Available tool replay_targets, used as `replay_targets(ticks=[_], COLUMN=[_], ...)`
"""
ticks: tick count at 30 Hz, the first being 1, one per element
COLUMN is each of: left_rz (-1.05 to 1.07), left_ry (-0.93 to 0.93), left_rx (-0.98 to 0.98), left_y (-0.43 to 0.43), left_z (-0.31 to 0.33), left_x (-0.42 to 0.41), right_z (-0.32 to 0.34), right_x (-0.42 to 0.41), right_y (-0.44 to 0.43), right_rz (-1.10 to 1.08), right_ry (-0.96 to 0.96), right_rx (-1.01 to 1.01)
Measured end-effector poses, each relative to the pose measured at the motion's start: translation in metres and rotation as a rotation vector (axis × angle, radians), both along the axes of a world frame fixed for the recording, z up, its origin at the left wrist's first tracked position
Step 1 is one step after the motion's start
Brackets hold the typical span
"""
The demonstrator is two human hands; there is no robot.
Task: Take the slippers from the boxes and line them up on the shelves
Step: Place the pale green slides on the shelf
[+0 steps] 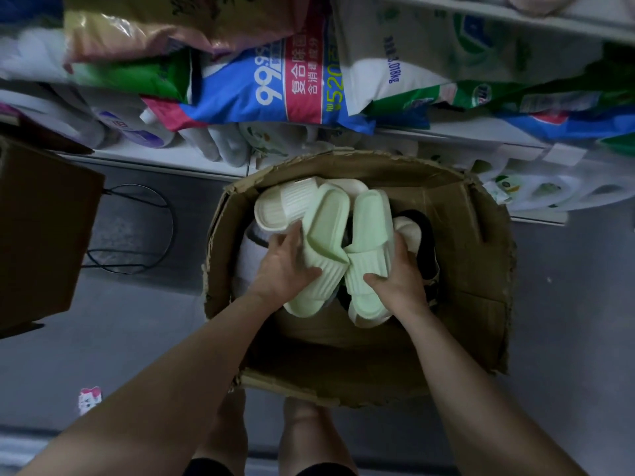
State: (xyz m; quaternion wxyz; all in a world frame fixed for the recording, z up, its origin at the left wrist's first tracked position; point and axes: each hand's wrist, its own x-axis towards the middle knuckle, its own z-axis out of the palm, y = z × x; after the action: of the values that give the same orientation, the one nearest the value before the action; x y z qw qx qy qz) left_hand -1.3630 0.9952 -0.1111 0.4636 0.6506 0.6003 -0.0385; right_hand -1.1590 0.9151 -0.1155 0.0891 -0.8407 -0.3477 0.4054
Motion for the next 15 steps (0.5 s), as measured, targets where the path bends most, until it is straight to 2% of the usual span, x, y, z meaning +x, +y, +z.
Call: replay_targets(ticks=[5,8,15], left_rz=[0.11,0.248,0.444], left_ry=[-0.063,-0.17,-0.324], left_rx=[-0.075,-0.145,-0.039], left_y=[0.002,0.002,0.002], left_z=[0.027,0.054,0.133], left_x=[-0.017,-0.034,-0.081], right_z=[0.034,0.063,0.132], right_x=[0.008,0.01,-0.008], right_y=[-0.006,-0.007,0.002], right_rz=[-0.051,-0.093,-0.071], right_ry=[0.129,0.217,0.264], right_rx=[0.105,0.157,0.237])
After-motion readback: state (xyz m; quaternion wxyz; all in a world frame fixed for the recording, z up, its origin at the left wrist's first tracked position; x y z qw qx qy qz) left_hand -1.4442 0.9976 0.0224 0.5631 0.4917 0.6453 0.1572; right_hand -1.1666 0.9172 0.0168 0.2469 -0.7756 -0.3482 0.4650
